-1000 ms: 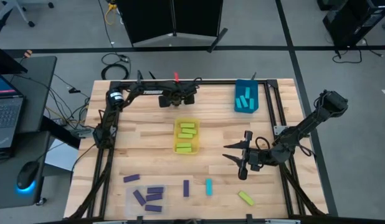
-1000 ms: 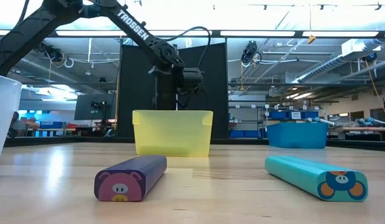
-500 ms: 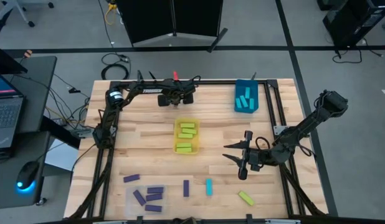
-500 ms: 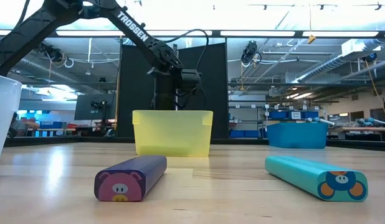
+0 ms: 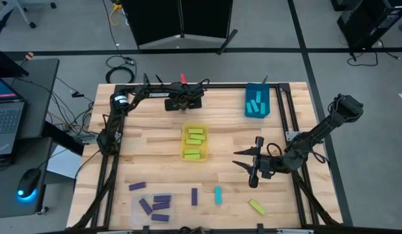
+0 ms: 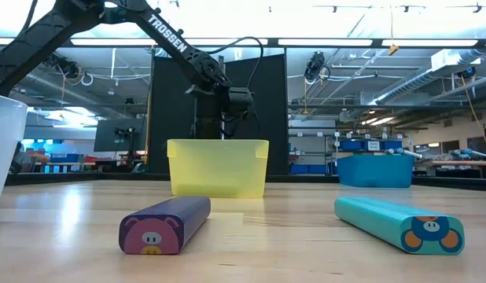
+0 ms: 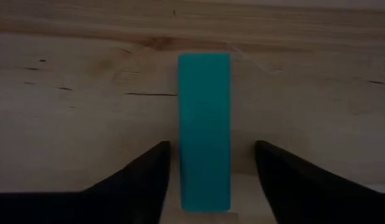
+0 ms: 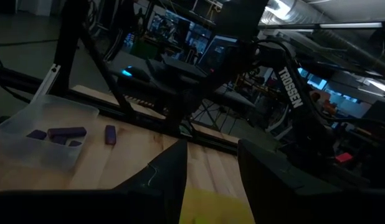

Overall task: Sort blocks
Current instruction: Put the light blue block into the blue bin

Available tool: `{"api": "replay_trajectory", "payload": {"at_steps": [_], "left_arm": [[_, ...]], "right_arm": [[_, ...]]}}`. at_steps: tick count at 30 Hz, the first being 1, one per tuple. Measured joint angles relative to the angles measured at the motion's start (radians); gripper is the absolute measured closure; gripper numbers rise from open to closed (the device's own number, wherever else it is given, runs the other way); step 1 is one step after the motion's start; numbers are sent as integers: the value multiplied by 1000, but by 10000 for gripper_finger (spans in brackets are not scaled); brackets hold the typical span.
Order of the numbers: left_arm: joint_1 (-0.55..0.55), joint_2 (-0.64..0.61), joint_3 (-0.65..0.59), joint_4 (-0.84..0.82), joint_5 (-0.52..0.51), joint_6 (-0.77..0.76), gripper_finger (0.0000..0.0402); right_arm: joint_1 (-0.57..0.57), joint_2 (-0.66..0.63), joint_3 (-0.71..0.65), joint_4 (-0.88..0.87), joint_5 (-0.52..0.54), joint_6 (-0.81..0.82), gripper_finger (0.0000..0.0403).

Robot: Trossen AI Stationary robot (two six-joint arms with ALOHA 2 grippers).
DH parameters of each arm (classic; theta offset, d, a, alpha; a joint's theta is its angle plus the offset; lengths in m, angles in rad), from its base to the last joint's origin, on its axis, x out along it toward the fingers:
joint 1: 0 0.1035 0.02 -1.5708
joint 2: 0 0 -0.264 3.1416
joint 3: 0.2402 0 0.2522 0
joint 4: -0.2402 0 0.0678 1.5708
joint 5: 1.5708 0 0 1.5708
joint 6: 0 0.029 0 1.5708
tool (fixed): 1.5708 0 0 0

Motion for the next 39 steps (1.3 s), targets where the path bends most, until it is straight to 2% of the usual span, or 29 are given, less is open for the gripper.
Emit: {"api": "replay_trajectory", "payload": {"at_steps": [5, 16, 39], "left_arm": [[0, 0, 0, 1, 0, 5, 216], [0, -1, 0, 1, 0, 19, 296], [-54, 1, 24, 70, -76, 77, 297]], "right_arm": [[0, 0, 0, 0, 0, 0, 249], [0, 0, 0, 0, 0, 0, 249], [0, 0, 0, 6, 0, 0, 249]]}}
